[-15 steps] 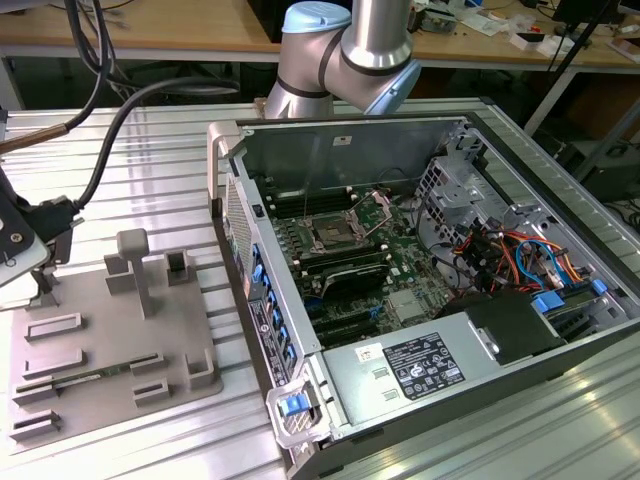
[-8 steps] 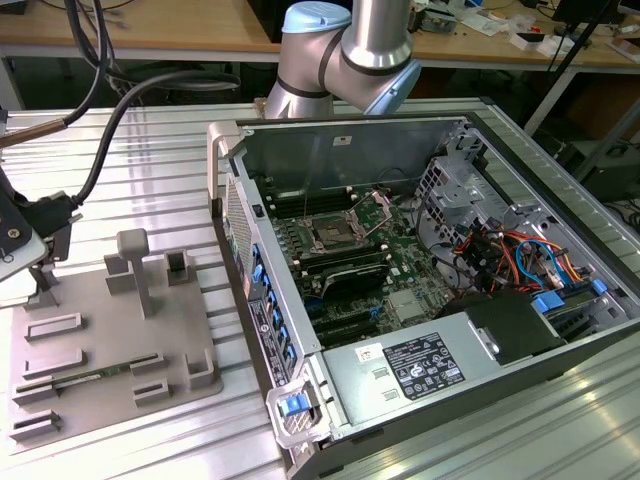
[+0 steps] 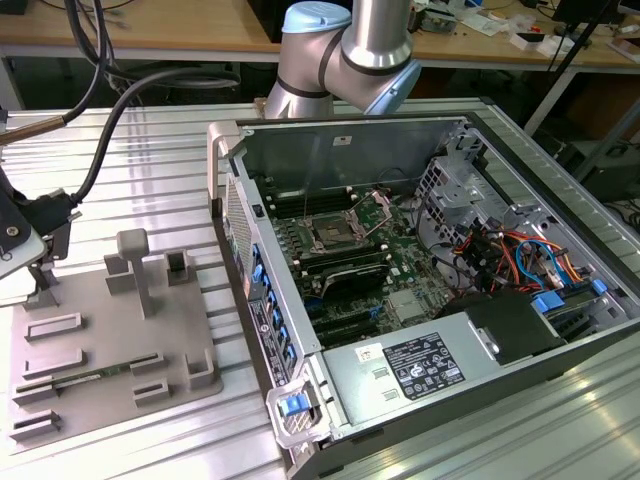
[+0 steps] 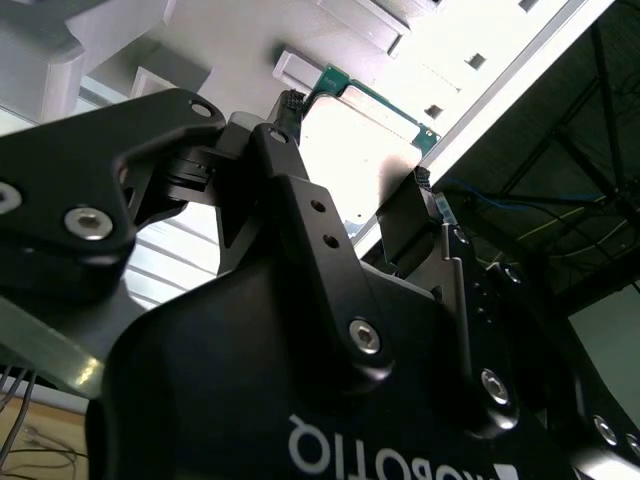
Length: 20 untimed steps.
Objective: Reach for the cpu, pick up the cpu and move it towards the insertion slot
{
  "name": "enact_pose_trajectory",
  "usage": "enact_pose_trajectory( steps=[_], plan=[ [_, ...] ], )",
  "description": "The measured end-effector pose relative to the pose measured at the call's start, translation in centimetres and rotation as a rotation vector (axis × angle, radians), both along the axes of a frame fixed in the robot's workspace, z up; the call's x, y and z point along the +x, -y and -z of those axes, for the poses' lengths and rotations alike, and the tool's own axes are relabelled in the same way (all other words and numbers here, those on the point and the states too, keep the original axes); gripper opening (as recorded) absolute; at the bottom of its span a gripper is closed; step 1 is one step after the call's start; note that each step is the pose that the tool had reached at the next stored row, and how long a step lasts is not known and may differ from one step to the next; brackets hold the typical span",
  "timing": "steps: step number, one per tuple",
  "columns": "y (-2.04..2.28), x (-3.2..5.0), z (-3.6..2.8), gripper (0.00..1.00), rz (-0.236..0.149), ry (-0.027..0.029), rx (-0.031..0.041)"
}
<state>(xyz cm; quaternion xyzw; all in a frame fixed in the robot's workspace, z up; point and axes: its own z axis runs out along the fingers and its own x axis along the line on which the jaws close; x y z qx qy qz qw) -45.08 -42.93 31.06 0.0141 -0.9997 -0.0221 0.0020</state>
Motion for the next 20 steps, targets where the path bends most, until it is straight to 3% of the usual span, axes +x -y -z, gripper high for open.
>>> enact_pose_trajectory(
  steps=[20],
  plan=[
    [0.00, 0.00, -0.52, 0.55, 0.000, 0.0000, 0.0001]
  ],
)
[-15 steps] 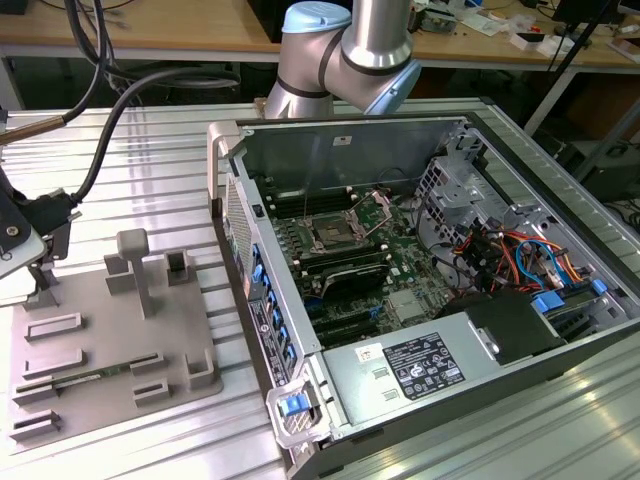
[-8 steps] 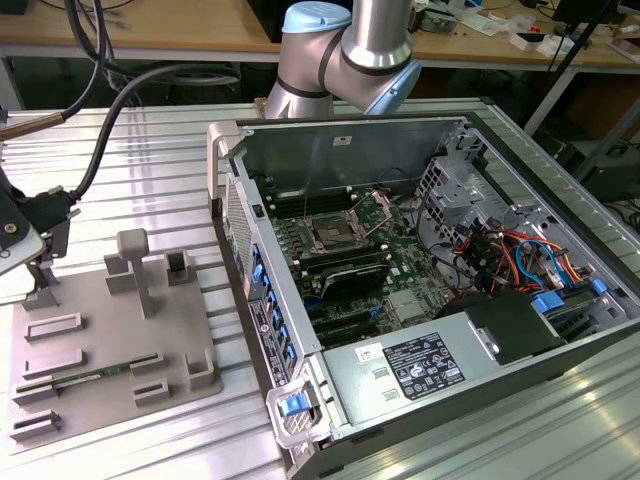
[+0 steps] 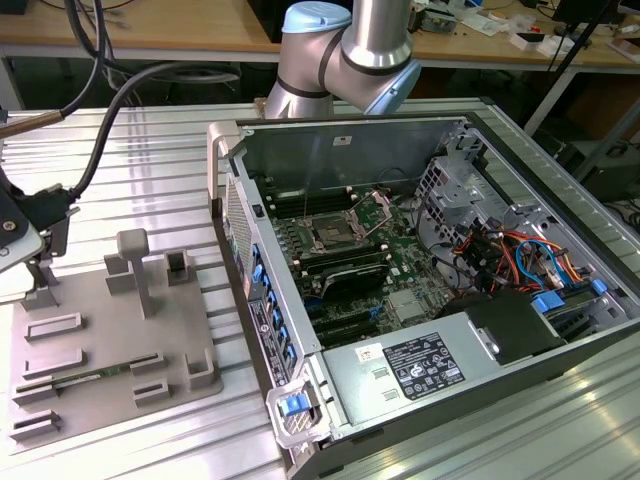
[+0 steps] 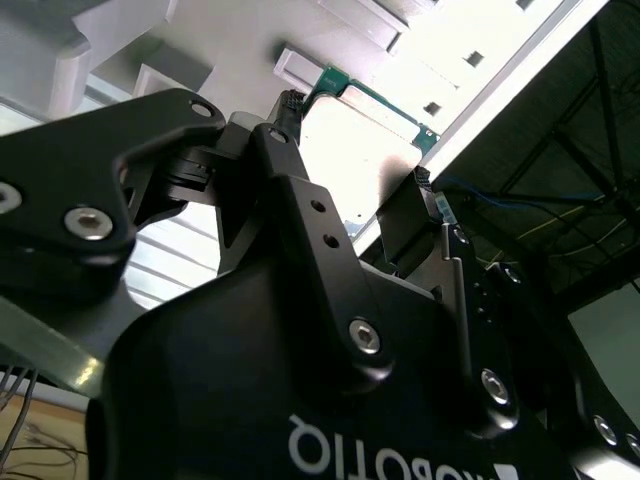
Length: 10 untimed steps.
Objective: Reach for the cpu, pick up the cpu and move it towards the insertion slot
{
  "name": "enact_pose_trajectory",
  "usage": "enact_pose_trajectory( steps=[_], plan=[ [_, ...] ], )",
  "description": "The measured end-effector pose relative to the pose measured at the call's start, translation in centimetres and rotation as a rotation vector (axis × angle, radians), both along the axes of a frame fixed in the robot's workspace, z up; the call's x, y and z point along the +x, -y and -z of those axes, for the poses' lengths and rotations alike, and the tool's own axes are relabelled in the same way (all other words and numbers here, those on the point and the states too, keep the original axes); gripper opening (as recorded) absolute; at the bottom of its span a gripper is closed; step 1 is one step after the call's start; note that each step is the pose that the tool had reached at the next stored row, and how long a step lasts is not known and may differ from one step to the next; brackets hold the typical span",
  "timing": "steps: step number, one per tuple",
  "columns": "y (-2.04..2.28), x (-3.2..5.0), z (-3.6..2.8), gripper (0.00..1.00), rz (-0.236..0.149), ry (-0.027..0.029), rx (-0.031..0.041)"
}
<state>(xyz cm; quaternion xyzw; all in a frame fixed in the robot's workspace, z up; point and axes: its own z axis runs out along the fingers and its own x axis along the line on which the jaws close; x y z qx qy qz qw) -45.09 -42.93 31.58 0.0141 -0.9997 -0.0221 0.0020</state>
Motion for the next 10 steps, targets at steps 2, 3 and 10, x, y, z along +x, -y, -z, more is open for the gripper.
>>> enact_pose_trajectory(
  steps=[2, 3, 10],
  plan=[
    [0.00, 0.00, -0.09, 0.55, 0.000, 0.0000, 0.0000],
    [0.00, 0.00, -0.12, 0.55, 0.000, 0.0001, 0.0001],
    [0.00, 0.00, -0.26, 0.55, 0.000, 0.0000, 0.0000]
  ],
)
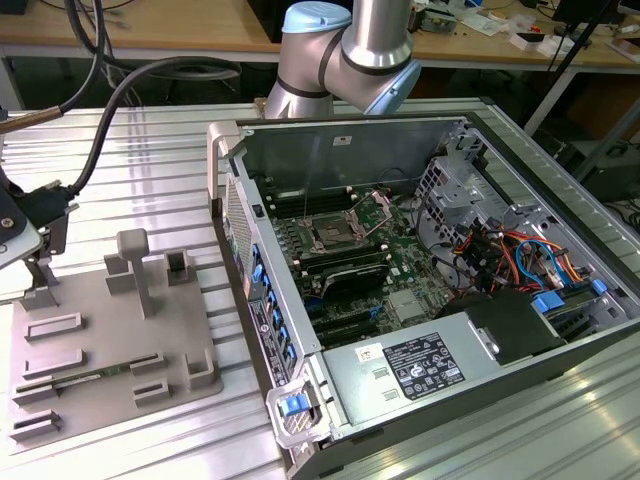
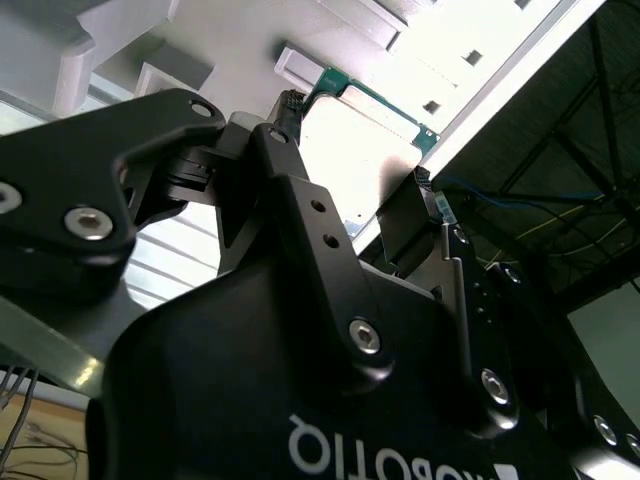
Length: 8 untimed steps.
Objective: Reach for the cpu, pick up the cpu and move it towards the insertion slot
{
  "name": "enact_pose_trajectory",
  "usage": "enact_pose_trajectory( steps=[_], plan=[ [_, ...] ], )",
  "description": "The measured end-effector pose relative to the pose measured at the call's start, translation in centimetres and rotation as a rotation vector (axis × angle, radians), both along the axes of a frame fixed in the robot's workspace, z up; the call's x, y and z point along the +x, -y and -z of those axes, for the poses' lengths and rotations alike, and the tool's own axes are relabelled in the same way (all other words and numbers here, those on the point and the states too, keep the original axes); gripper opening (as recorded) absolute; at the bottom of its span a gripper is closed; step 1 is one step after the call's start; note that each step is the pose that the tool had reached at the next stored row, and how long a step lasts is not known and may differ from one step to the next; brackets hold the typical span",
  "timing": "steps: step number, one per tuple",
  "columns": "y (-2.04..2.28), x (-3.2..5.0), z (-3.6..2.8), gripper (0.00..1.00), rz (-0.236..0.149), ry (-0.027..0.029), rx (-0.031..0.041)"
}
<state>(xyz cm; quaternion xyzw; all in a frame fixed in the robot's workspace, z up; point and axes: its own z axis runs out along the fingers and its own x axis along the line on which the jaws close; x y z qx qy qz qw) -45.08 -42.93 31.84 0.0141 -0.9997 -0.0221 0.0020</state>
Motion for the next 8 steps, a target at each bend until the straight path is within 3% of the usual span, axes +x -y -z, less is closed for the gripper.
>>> enact_pose_trajectory(
  steps=[8],
  plan=[
    [0.01, 0.18, -0.08, 0.55, 0.000, -0.0004, 0.0000]
  ],
)
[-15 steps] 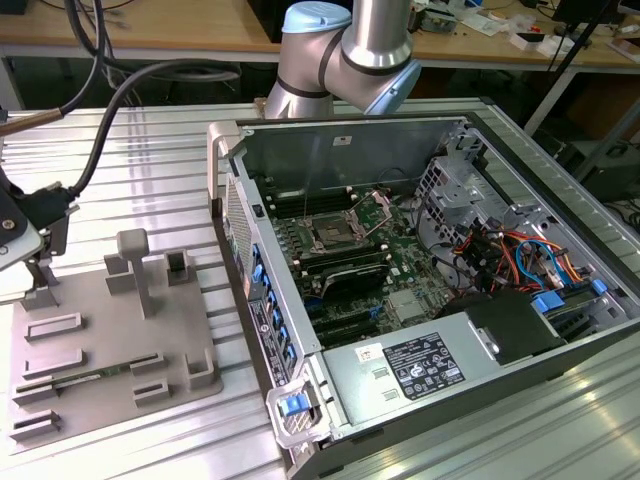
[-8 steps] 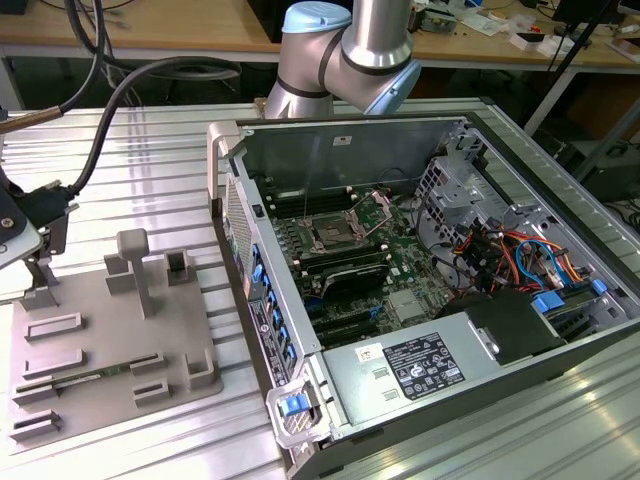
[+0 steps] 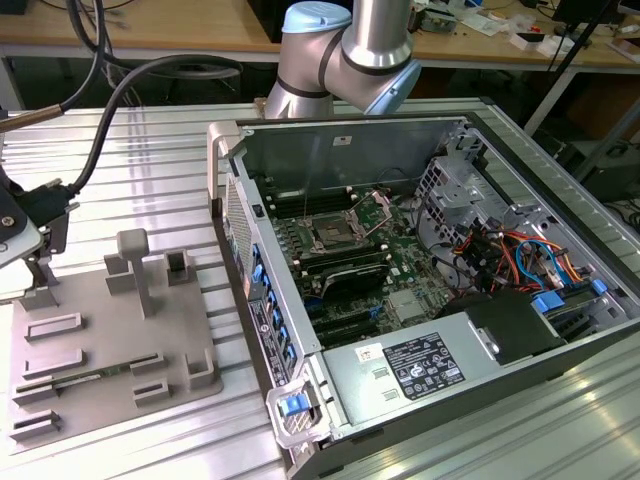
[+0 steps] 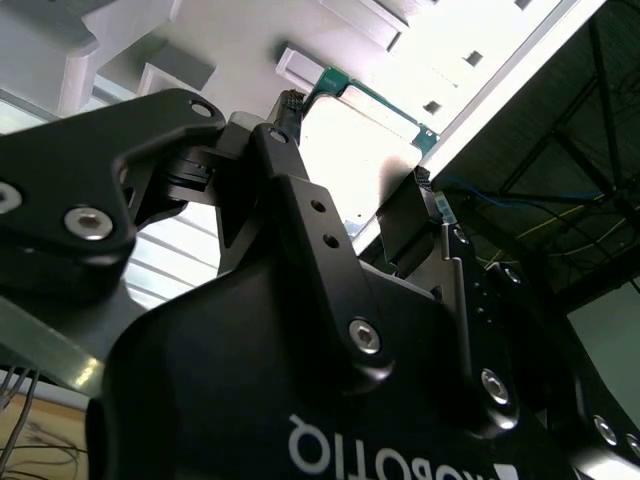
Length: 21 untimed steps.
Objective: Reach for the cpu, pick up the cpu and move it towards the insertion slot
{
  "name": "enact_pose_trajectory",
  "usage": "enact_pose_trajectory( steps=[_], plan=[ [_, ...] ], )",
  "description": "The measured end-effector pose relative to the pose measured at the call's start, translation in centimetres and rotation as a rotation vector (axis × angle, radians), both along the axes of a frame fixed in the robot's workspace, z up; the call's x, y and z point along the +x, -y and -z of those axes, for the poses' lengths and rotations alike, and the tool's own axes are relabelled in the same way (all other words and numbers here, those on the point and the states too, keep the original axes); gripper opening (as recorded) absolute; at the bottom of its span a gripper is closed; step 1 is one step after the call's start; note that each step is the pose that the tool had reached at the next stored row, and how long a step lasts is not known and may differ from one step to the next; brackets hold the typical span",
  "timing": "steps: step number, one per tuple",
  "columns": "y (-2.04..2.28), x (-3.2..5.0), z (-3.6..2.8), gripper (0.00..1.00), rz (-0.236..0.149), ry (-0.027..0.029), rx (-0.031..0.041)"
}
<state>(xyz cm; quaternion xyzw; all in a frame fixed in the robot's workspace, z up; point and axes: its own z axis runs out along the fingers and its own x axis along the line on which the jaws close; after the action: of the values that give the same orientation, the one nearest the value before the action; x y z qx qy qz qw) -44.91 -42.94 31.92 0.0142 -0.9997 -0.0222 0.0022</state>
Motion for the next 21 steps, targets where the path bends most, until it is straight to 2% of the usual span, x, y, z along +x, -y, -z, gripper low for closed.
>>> enact_pose_trajectory(
  steps=[6, 13, 21],
  plan=[
    [-0.01, 0.42, -0.23, 0.55, 0.000, -0.0019, 0.0000],
    [0.00, 0.56, -1.40, 0.55, 0.000, -0.0025, -0.0001],
    [0.00, 0.56, -1.78, 0.55, 0.000, -0.0027, -0.0001]
  ],
)
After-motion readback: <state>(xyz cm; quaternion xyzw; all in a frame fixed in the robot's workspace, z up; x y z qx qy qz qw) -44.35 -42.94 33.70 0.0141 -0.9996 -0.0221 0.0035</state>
